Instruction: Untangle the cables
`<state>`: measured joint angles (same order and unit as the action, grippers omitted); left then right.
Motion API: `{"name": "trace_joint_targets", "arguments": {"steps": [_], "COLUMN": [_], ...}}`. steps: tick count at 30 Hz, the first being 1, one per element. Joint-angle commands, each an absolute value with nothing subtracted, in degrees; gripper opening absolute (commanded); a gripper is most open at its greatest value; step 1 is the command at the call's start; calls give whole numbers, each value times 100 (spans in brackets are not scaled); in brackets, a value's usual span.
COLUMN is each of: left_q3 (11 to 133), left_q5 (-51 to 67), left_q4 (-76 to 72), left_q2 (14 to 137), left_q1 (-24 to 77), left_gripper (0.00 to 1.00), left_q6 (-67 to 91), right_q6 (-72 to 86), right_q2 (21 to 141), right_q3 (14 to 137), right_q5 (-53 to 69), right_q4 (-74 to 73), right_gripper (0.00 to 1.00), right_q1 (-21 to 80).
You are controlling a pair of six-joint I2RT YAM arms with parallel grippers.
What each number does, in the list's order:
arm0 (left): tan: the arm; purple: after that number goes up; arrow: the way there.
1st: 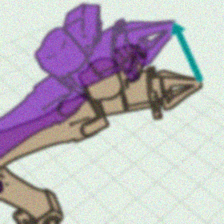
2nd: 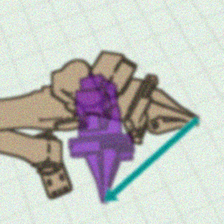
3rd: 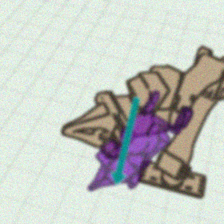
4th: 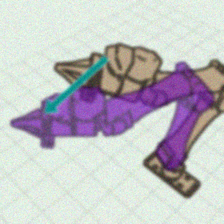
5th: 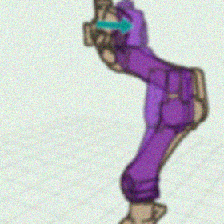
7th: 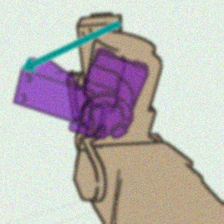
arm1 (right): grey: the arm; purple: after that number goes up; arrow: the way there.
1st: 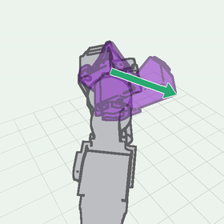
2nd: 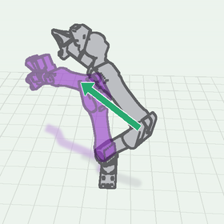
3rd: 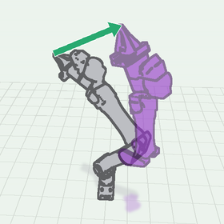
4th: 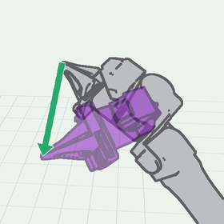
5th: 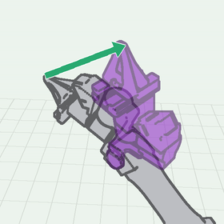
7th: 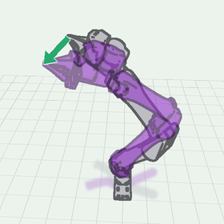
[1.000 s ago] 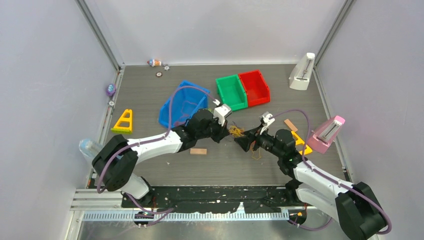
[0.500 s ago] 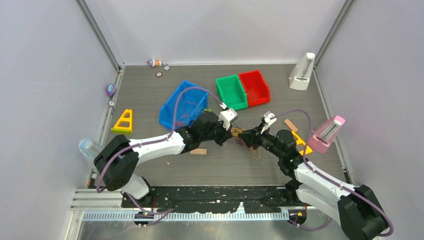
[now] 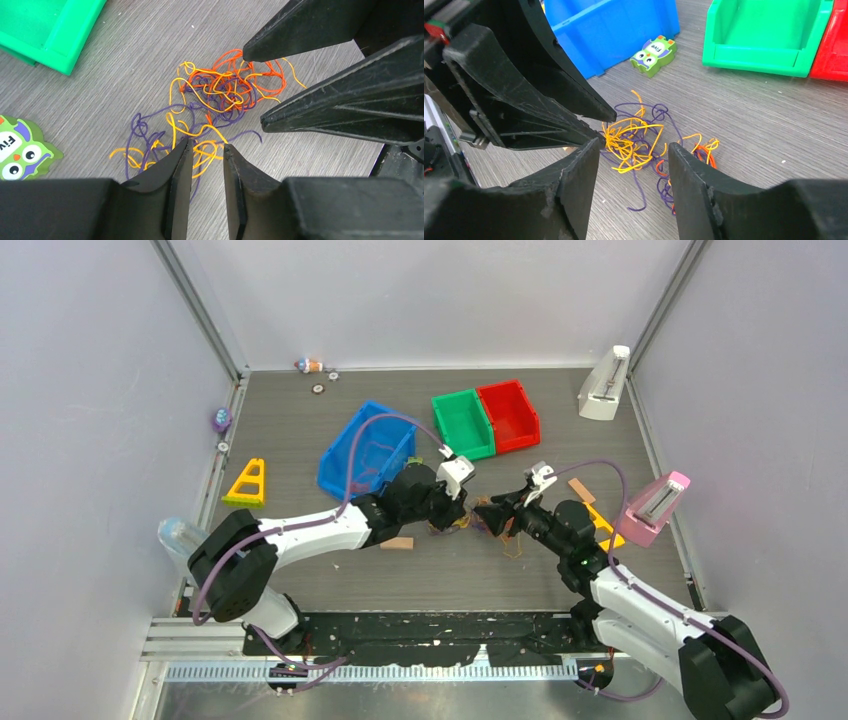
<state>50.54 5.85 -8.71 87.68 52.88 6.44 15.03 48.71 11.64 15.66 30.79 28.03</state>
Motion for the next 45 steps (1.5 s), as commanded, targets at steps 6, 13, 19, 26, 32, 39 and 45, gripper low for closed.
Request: {"name": "trace_joint_targets", "arguments": {"steps": [6, 13, 19, 26, 32, 39, 45], "left_q3": [5231, 5360, 5739, 6361, 5534, 4952, 4474], "left_q5": [-470, -361, -401, -684, -427, 788, 1219], "left_q4": [-505, 394, 928, 1421, 516, -314, -1035], "left_q2": [8675, 8819, 9324, 9901, 9041, 8495, 7958], "left_q1": [5264, 5219, 5221, 5221, 5086, 4784, 4745], "left_gripper": [51, 56, 54, 13, 0, 0, 0], "left_q6": [775, 769, 544, 580, 699, 953, 1070], "right_q6": [1470, 1500, 1508, 1532, 1569, 1629, 1599], "right_q2": [5149, 5159, 5121, 5219, 5767, 6590, 6924], "right_q3": [1474, 1517, 1505, 1523, 1661, 1953, 2147], "right_q5": [1092, 509, 476, 542, 1311, 2142, 2234], "right_q4": [2930, 2674, 2653, 2571, 2667, 3033, 3082], "right_gripper": [60, 59, 59, 62, 74, 79, 80], "right_q1": [2830, 2830, 2828, 2829, 2829, 2910, 3000]}}
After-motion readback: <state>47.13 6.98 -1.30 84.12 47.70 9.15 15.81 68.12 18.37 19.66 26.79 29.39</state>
